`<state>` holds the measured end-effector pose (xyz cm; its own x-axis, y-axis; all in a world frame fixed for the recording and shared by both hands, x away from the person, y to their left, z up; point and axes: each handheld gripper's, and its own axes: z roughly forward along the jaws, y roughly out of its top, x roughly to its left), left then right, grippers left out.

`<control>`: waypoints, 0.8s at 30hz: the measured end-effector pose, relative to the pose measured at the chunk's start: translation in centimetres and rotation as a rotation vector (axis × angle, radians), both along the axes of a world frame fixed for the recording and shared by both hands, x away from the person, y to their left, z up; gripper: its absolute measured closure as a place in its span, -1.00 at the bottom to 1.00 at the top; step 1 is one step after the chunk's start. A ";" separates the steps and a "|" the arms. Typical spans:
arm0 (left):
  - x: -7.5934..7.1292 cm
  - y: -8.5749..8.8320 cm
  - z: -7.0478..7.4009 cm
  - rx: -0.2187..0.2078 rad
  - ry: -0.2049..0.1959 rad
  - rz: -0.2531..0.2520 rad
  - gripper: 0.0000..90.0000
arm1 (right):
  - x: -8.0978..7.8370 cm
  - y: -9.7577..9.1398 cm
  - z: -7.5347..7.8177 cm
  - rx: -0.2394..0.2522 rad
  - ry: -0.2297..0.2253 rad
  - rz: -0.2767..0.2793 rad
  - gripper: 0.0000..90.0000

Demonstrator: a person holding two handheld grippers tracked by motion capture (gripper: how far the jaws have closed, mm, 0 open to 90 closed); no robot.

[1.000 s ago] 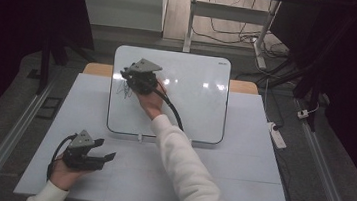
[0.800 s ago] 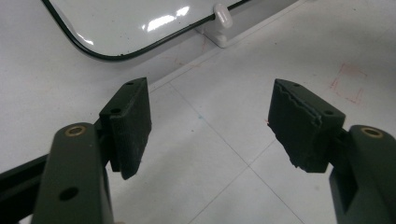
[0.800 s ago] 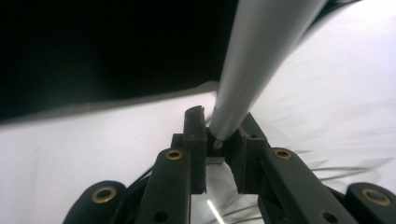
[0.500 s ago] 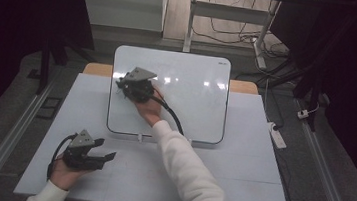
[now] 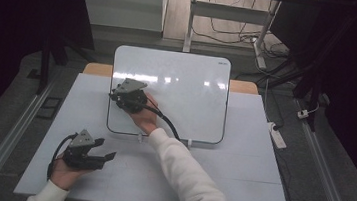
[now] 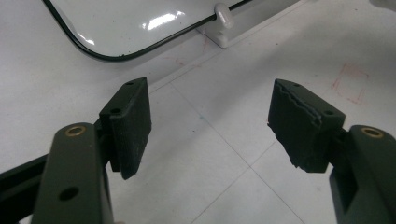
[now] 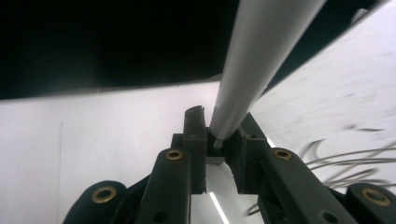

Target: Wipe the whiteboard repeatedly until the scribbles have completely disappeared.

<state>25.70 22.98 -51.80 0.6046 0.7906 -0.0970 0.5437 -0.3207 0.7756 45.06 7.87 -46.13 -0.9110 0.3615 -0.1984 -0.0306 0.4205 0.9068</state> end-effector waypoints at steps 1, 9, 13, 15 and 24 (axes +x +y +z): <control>0.0 0.0 0.0 0.000 0.000 0.001 -0.32 | 0.0 0.0 0.0 0.000 0.000 0.000 0.73; 0.0 0.1 0.0 -0.004 0.000 0.001 -0.32 | -0.2 0.4 0.1 -0.025 -0.030 -0.001 0.73; -0.1 0.1 0.1 -0.003 -0.004 0.002 -0.32 | 0.9 -0.7 1.1 0.034 -0.026 -0.081 0.73; -0.2 0.1 0.1 -0.004 -0.005 0.002 -0.32 | 1.1 -1.5 1.3 0.071 -0.002 -0.105 0.73; -0.1 0.0 0.1 -0.004 -0.005 0.002 -0.32 | 1.4 -3.3 1.6 0.091 -0.008 -0.144 0.73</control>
